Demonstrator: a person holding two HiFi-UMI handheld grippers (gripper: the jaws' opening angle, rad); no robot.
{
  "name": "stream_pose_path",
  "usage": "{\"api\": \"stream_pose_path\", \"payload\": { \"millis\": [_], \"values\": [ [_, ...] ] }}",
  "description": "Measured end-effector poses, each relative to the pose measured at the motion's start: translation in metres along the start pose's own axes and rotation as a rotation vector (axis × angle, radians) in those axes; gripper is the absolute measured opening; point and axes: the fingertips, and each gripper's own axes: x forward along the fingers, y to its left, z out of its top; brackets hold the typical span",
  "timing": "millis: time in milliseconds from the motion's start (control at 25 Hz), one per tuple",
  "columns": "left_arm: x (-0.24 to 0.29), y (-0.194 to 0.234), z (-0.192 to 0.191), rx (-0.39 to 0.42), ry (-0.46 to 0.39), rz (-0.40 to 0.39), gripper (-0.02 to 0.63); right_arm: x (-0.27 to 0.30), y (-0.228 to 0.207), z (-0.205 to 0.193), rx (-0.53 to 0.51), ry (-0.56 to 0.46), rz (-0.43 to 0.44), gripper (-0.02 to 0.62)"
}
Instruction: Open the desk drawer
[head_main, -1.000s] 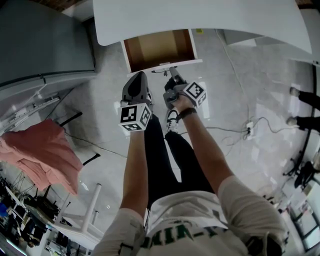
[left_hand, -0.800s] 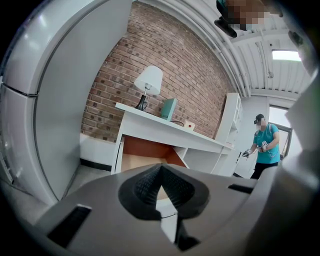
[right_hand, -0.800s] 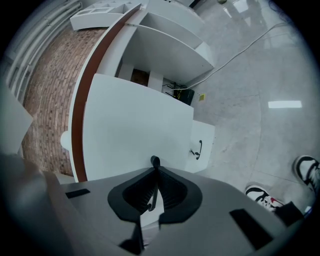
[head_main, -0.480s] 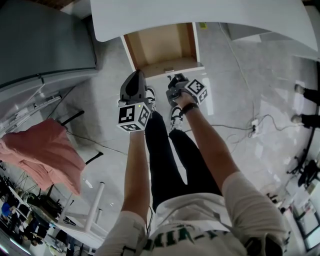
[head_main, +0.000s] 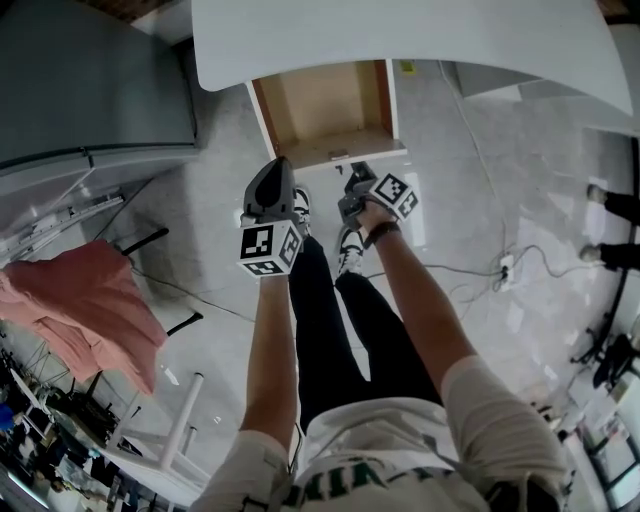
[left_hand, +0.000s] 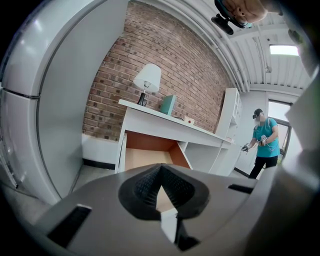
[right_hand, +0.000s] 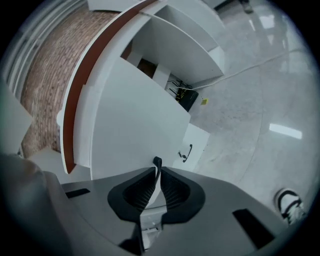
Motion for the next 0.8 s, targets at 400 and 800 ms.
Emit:
{"api": "stream_pose_path", "payload": {
  "millis": [400,800],
  "values": [
    [-0.036,-0.024,0.040,0.035,0.049,0.018,-0.008,-0.107,0.037,0.026,-0.252,0.009,-0.083,0.016],
    [-0.078,-0.071,0.131,0.030,0.024,0.030,-0.008,-0.170,0.201,0.066,-0.873,0.004,-0.099,0.015]
  ]
}}
